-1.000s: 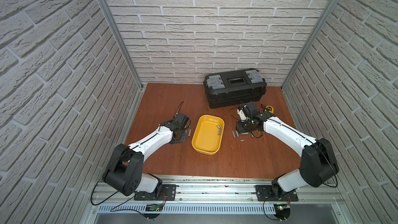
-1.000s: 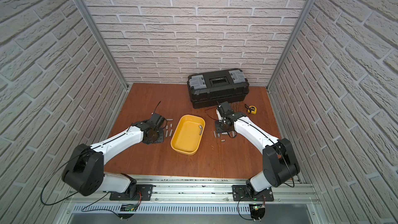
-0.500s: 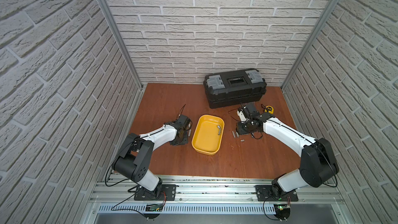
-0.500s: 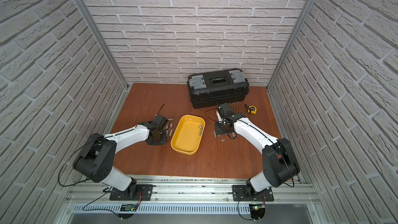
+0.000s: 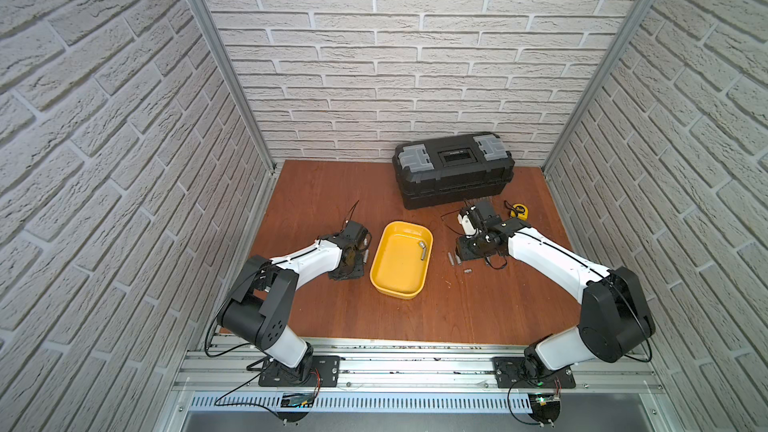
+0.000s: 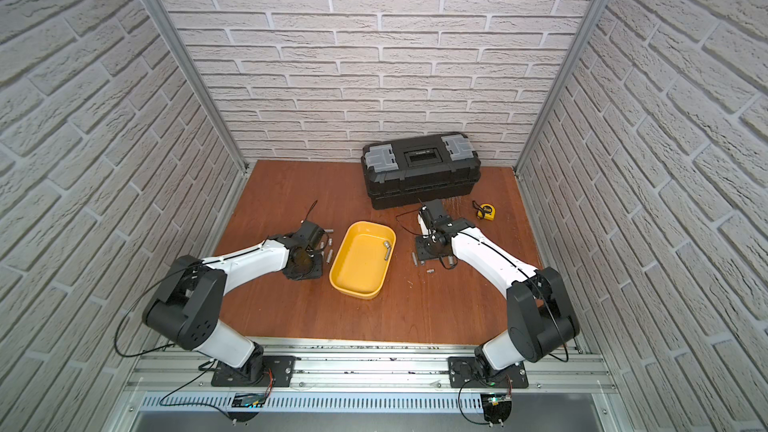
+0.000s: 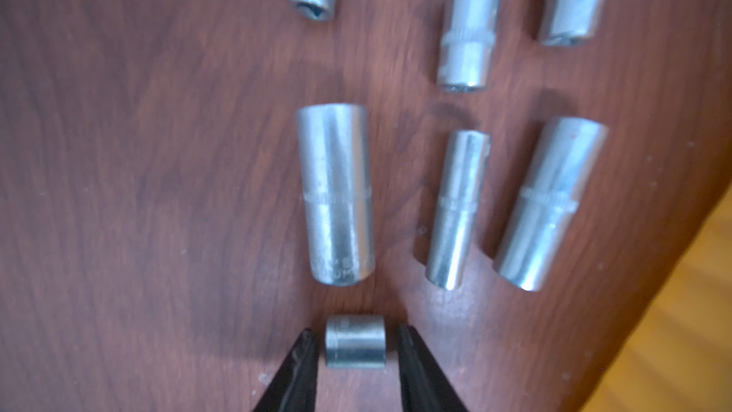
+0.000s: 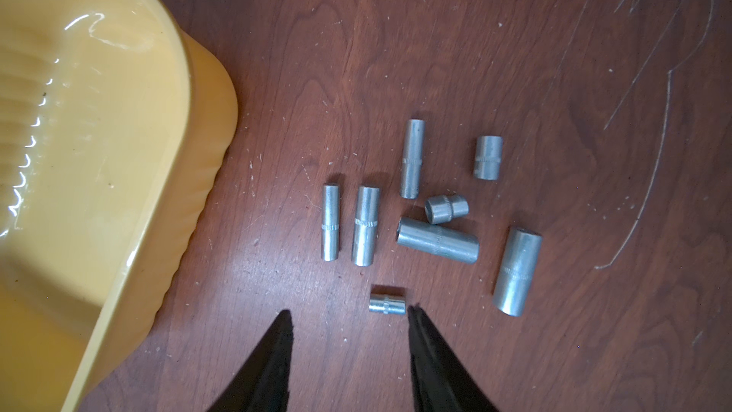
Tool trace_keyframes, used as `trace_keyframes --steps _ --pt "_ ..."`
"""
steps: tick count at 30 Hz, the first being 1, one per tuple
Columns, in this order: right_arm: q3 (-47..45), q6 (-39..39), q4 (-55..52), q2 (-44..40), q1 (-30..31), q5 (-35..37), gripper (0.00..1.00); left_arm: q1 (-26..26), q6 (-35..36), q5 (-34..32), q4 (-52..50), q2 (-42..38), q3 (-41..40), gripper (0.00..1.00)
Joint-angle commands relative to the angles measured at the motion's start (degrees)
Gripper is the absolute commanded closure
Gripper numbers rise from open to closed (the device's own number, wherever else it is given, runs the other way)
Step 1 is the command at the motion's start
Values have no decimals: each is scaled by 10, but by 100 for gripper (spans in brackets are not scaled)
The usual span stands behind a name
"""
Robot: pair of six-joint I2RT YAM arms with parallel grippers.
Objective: Take out the socket from the storage box
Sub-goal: Place the socket head at the center of the board.
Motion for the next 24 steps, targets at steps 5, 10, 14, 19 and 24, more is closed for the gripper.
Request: trace_keyframes --steps 5,10,14,19,24 --pt "23 -7 1 -7 6 0 51 4 2 -18 -32 -46 14 56" --pt "73 -25 -8 23 25 1 52 5 11 -39 -61 -80 38 54" --pt "130 -42 -28 61 49 7 52 8 11 -51 -73 -101 50 50" --pt "211 -63 -59 120 87 21 54 16 12 -65 -49 -125 33 42" --pt "278 -77 -83 182 127 43 55 25 9 -75 -14 -170 3 32"
